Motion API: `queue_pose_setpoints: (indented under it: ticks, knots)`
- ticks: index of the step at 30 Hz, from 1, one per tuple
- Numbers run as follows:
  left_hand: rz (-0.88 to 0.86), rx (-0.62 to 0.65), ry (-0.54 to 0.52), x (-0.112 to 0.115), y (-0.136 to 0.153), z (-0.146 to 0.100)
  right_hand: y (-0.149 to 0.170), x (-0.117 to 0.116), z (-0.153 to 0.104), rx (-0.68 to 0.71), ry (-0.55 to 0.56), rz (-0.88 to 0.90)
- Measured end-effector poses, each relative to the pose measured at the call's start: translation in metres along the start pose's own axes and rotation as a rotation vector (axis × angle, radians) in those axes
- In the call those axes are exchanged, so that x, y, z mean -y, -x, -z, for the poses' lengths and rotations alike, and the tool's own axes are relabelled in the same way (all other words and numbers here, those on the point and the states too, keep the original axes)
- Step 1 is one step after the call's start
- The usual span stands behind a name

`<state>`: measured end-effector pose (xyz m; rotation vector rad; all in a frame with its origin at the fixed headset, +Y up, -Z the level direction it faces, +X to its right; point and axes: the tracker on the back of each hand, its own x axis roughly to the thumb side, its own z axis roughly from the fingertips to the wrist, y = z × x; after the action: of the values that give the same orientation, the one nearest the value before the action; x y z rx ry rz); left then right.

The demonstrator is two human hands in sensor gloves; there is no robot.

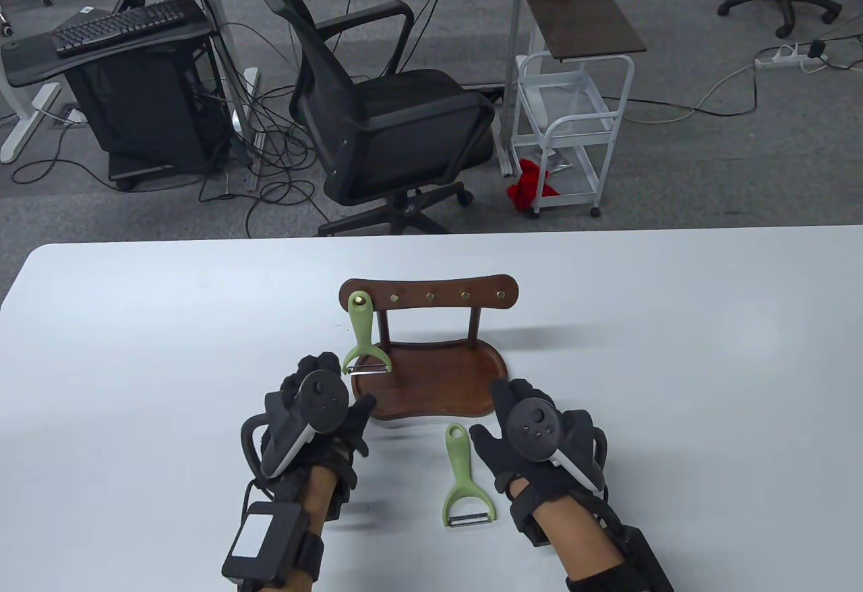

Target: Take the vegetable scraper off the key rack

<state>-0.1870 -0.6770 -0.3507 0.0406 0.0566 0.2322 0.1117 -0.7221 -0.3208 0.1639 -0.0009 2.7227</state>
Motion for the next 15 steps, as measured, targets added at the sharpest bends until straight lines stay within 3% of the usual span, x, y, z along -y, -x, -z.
queue_pose_setpoints:
  ticks: [4,11,15]
  knots:
    - [-0.005,-0.032,-0.048,-0.009,-0.006,0.011,0.001,0.002,0.000,-0.007,0.011,0.010]
    - [-0.191,-0.142,-0.109,-0.007,-0.005,0.027,0.001,0.001,0.000,-0.012,0.011,0.000]
    - [-0.147,-0.156,-0.102,-0.001,-0.010,0.036,0.002,0.003,0.001,-0.025,0.016,-0.001]
